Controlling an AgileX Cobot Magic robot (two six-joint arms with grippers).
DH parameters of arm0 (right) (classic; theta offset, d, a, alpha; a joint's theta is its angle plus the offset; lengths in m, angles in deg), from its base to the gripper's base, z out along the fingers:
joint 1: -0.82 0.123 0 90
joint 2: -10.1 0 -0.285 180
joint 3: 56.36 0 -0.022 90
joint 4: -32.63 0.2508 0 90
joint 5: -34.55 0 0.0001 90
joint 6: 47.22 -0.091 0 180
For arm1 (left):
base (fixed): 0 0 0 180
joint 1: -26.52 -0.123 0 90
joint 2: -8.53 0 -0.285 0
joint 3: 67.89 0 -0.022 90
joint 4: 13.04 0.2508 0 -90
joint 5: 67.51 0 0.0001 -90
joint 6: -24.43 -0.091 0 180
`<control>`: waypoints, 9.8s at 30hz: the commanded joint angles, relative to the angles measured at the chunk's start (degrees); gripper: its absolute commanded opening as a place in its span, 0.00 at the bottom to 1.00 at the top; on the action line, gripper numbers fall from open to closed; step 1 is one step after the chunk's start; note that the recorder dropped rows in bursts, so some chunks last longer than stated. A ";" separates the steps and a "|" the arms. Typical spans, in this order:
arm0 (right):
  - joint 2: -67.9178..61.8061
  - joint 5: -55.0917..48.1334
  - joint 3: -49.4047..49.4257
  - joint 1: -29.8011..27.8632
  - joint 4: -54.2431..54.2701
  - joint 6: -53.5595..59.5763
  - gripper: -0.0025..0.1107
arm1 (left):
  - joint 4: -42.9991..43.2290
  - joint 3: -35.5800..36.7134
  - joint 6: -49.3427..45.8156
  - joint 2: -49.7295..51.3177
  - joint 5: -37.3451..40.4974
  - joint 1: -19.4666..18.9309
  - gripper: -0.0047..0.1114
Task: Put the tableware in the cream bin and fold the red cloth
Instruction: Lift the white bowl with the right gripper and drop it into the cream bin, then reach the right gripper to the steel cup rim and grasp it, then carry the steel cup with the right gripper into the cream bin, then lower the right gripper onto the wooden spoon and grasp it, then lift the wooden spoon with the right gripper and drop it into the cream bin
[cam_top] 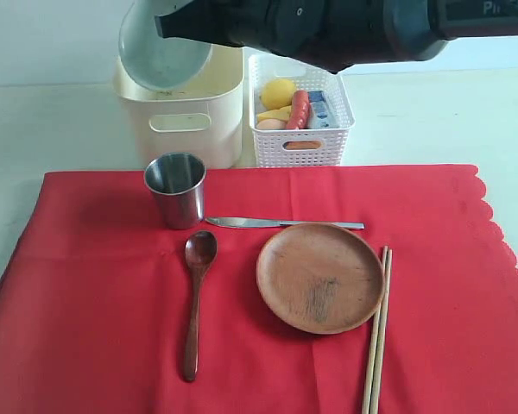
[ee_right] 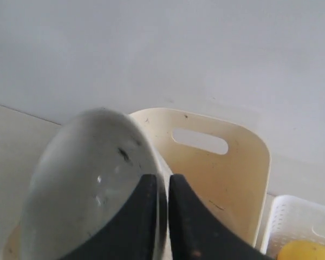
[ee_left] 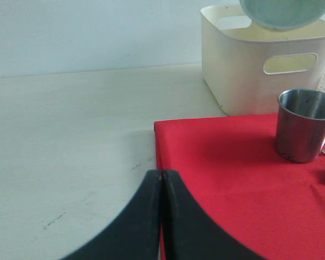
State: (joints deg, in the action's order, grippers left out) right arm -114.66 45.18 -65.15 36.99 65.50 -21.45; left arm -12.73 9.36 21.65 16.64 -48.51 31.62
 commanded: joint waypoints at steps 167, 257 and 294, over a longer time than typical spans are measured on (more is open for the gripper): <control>29.54 -36.74 33.03 -1.12 -30.57 -26.87 0.26 | -0.31 -0.04 0.00 -0.33 -0.46 -0.12 0.06; 10.34 -3.83 14.72 13.42 -30.05 -27.32 0.02 | -0.31 -0.04 0.00 -0.33 -0.46 -0.12 0.06; -12.15 15.66 -8.58 4.01 -10.51 -26.12 0.16 | -0.31 -0.04 0.00 -0.33 -0.46 -0.12 0.06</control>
State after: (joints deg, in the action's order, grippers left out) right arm -126.29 59.15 -72.80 41.20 52.68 -48.87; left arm -12.73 9.36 21.65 16.64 -48.51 31.62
